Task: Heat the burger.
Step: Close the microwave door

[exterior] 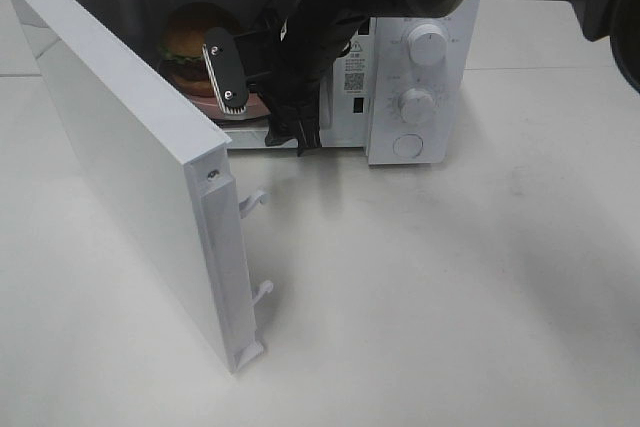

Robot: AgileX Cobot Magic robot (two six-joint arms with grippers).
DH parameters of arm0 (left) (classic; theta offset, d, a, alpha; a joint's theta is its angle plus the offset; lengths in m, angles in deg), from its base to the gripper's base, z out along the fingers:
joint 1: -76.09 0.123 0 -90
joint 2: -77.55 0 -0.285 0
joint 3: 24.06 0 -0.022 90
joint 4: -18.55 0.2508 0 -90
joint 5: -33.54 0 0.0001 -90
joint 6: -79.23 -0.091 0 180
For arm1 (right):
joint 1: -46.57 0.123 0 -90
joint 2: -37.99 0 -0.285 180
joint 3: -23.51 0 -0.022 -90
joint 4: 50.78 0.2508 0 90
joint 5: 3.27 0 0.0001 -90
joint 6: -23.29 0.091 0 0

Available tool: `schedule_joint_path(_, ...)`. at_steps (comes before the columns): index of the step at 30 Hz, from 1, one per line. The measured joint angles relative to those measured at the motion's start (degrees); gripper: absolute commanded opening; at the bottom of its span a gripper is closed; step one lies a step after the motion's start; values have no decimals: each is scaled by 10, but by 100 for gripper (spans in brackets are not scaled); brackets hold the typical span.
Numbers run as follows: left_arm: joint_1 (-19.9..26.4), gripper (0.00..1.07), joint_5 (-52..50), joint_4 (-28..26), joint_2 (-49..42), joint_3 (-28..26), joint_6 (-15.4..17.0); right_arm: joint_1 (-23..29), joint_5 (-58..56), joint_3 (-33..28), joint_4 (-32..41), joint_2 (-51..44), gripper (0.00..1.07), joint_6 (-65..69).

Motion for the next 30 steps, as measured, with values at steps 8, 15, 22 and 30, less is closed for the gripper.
schedule_joint_path(8, 0, 100, 0, 0, 0, 0, 0, 0, 50, -77, 4, -45, 78, 21)
schedule_joint_path(15, 0, 100, 0, 0, 0, 0, 0, 0, 96, -160, 4, -92, 78, 23)
schedule_joint_path(22, 0, 100, 0, 0, 0, 0, 0, 0, 138, -248, -4, -157, 76, 23)
schedule_joint_path(30, 0, 100, 0, 0, 0, 0, 0, 0, 153, -313, -6, -216, 76, 23)
